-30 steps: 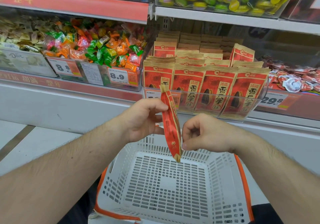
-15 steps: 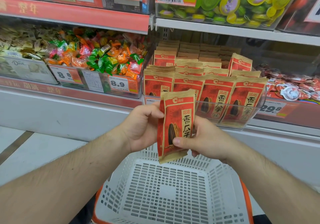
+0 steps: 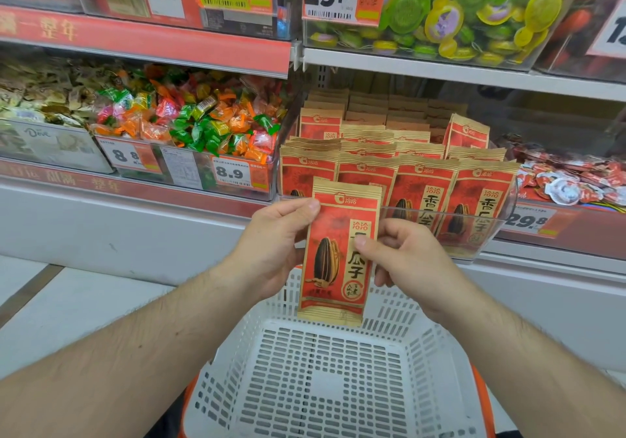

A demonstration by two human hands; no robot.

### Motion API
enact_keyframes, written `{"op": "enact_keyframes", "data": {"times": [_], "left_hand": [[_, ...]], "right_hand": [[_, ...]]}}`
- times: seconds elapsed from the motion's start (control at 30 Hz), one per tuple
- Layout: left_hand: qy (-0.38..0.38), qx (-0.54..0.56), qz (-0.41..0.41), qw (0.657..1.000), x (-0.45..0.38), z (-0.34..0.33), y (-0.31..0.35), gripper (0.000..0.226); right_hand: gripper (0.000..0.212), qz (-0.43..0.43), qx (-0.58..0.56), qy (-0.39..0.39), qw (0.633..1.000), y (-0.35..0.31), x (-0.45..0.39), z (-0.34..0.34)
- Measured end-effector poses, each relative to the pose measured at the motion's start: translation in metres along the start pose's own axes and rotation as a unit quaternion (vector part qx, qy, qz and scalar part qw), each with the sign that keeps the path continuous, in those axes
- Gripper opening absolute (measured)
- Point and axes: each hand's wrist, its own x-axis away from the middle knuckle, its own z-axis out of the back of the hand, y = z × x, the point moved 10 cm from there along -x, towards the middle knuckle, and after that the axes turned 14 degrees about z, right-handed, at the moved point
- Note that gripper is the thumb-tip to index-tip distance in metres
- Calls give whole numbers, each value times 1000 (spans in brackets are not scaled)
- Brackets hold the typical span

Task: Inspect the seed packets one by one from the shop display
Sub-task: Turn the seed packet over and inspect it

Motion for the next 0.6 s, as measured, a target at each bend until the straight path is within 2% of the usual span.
{"op": "enact_keyframes", "data": {"times": [0.33, 0.4, 0.47, 0.53, 0.6], "left_hand": [[8, -80, -1, 997, -4, -9, 15, 16], [22, -161, -55, 985, -1, -10, 34, 17], [75, -266, -158, 948, 5, -5, 70, 19], [156, -291, -253, 910, 11, 9, 106, 23], [239, -293, -316, 870, 12, 26, 132, 18]], "right_hand": [[9, -15, -55, -1, 998, 4, -1, -4], [7, -5, -57, 9, 998, 0, -3, -1], [7, 10, -79, 32, 996, -7, -4, 5], [8, 20, -125, 62, 990, -15, -7, 12], [10, 28, -179, 91, 979, -24, -12, 19]]}}
